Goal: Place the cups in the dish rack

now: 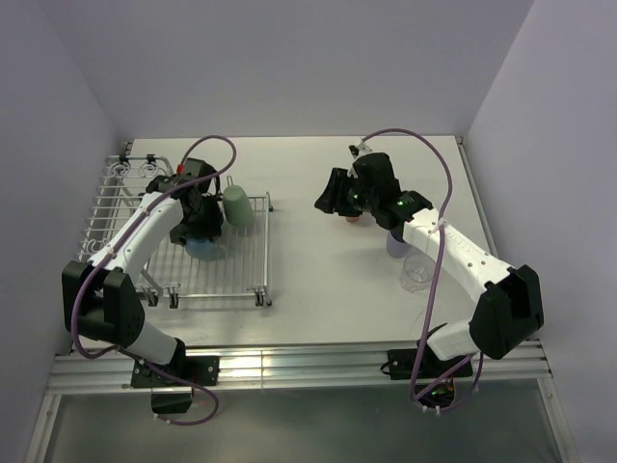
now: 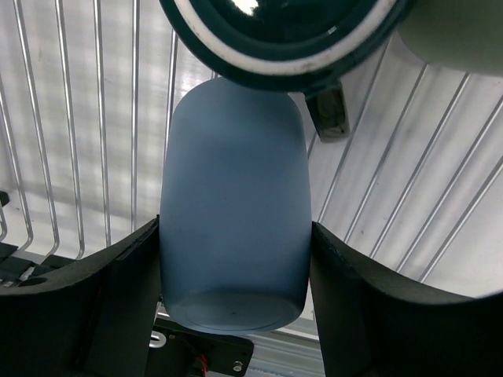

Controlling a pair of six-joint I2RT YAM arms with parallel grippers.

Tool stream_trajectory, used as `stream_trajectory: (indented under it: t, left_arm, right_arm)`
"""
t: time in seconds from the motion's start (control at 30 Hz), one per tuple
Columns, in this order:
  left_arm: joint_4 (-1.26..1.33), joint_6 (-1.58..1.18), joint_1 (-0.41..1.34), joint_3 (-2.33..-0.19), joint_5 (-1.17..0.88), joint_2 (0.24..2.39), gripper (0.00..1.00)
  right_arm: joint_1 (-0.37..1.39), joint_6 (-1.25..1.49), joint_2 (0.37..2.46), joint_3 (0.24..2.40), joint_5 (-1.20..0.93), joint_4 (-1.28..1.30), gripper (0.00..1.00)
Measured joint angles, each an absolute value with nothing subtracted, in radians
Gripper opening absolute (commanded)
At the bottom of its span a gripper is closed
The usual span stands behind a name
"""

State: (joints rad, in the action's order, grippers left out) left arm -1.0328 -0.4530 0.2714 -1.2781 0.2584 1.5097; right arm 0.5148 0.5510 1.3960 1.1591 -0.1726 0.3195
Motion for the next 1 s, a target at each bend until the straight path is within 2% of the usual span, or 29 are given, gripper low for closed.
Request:
stream_trajectory:
  t: [0.2, 0.27, 0.3, 0.33, 0.7, 0.8, 1.0]
  left_arm:
    - [-1.010, -0.438, 0.235, -1.278, 0.239, 1.518, 0.18]
    - [-1.005, -0.434, 0.228, -1.278, 0.233, 1.519, 0.26]
    - [-1.003, -0.431, 0.226, -1.278, 0.231, 1.521, 0.34]
    - [-1.002, -0.430, 0.226, -1.278, 0.229, 1.523, 0.38]
    - [-0.962, -0.421, 0.219, -1.273, 0.231, 1.536, 0.72]
    - [-0.943, -0.419, 0.219, -1.267, 0.233, 1.536, 0.76]
    - [-0.926, -0.420, 0.219, -1.254, 0.233, 1.538, 0.78]
  right_arm:
    - [0.515, 0.548, 1.400, 1.159, -0.172, 0.323, 0.53]
    - [0.515, 0.548, 1.403, 1.159, -0.172, 0.324, 0.53]
    - [0.515, 0.547, 1.405, 1.159, -0.172, 0.324, 0.53]
    - [0.515, 0.547, 1.406, 1.159, -0.171, 0.326, 0.53]
    - [0.515, 0.537, 1.414, 1.159, -0.163, 0.331, 0.53]
    - [0.515, 0.535, 1.415, 1.159, -0.160, 0.334, 0.53]
    - [0.517, 0.533, 1.417, 1.159, -0.157, 0.338, 0.53]
